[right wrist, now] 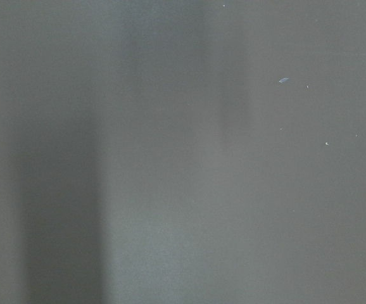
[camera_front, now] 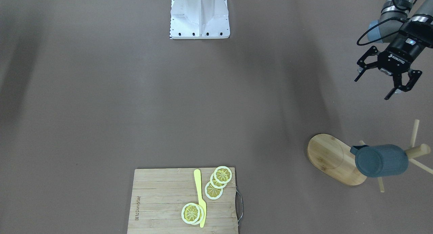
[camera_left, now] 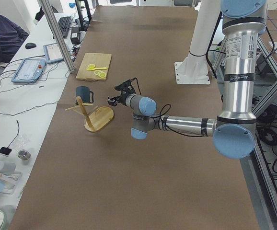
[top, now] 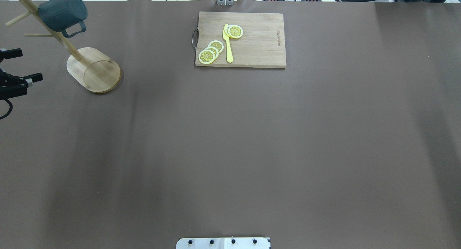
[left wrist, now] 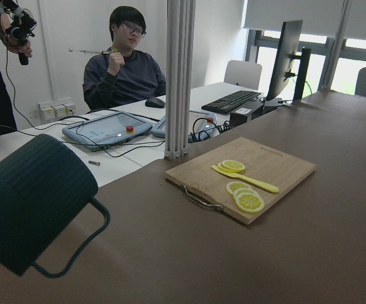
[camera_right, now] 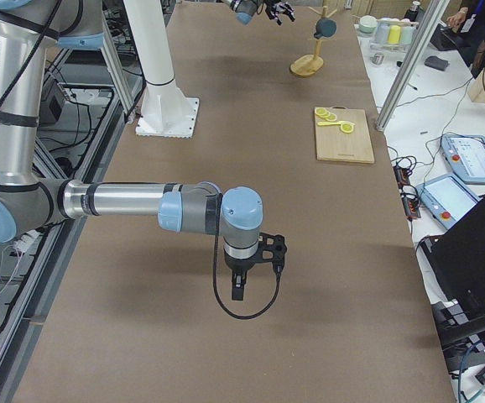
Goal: Hang cup on storage rack
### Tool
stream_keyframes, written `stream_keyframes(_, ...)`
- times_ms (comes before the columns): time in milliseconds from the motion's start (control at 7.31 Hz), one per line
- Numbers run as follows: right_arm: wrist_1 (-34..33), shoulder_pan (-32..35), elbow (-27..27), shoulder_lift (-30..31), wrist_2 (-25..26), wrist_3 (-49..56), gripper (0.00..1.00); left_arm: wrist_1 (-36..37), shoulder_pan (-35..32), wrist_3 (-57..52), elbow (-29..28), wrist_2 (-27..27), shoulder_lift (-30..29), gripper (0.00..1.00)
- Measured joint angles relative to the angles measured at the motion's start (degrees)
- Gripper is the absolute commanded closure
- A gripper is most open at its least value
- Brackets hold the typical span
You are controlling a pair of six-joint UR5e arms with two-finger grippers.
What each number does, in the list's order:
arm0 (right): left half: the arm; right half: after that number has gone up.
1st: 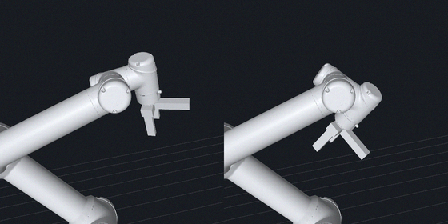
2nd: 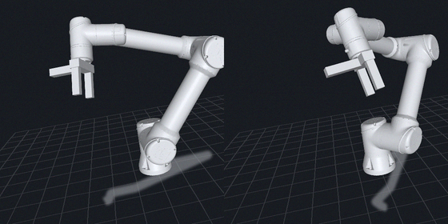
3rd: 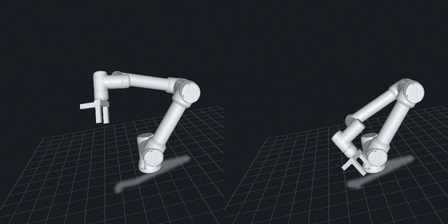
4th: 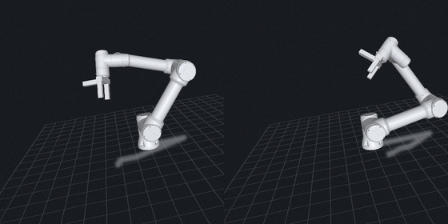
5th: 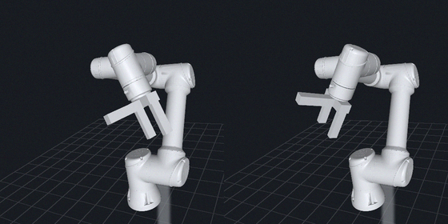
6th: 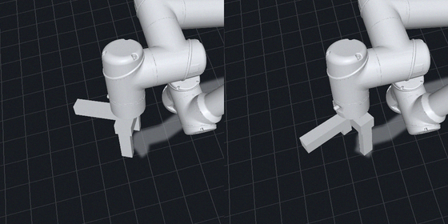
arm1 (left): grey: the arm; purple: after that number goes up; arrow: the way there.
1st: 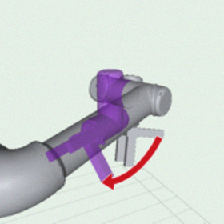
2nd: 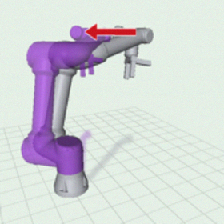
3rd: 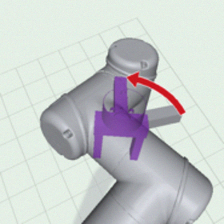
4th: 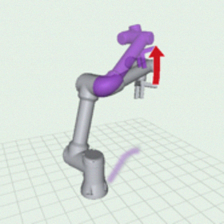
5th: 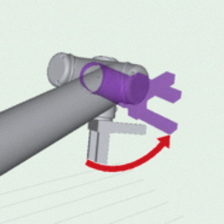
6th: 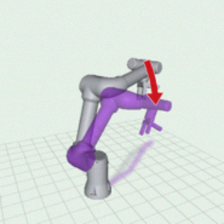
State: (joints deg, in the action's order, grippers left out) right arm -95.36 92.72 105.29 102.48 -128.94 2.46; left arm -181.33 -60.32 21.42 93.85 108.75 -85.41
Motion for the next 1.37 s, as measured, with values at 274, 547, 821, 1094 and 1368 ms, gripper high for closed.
stream_keyframes(274,0.00,0.00,0.00,0.10,0.00,0.00,0.00,9.71,-5.04,-13.48,1.49,-0.09,1.20,0.02)
stream_keyframes(547,0.00,0.00,-0.05,0.19,0.00,0.08,0.00,19.33,-8.06,-21.98,1.66,-0.08,2.10,0.02)
stream_keyframes(821,0.06,0.00,-0.26,0.37,0.06,0.18,0.00,29.61,-9.88,-25.07,1.79,-0.05,2.92,0.02)
stream_keyframes(1094,0.14,0.00,-0.84,0.41,0.03,0.25,0.00,42.41,-11.09,-25.50,2.71,1.14,2.82,0.02)
stream_keyframes(1368,0.20,0.00,-1.10,0.22,0.02,0.26,0.00,57.33,-14.87,-25.55,4.33,7.36,1.28,0.02)
